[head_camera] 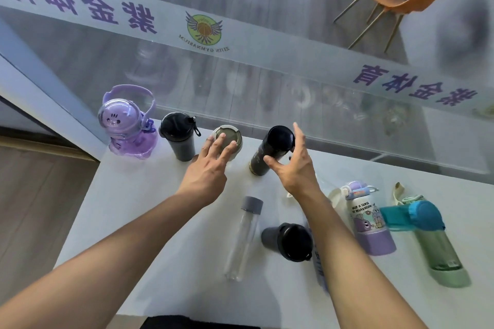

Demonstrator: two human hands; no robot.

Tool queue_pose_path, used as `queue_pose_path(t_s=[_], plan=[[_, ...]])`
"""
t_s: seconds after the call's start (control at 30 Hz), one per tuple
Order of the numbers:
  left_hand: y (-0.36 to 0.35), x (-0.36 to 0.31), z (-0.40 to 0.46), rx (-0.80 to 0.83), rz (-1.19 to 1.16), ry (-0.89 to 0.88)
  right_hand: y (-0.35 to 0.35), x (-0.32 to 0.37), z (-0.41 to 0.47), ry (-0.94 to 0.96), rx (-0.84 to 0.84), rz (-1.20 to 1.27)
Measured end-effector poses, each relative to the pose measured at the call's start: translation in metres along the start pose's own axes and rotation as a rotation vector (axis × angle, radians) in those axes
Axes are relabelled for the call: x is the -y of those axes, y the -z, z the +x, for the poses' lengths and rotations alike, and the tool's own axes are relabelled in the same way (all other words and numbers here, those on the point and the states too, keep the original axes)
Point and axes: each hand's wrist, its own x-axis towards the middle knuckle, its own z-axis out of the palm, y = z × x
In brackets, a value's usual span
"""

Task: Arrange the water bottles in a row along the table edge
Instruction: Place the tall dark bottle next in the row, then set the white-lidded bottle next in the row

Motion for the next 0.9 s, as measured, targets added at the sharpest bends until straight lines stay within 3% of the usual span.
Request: queue_pose_path(t_s=[0.47, 0.73, 0.9], plan=[[0.002, -0.042, -0.023, -0.217, 0.096, -0.163, 0.073, -0.064, -0.042, -0.093, -0.08, -0.231], [-0.029, -0.128, -0.081, -0.223, 0.048, -0.271, 0.095, -0.115, -0.036, -0.086, 0.11, -0.242], [-0.061, -0.169, -0.103, -0.205, 0.04, -0.132, 0.101, -0.141, -0.025, -0.073, 0.235, -0.265]])
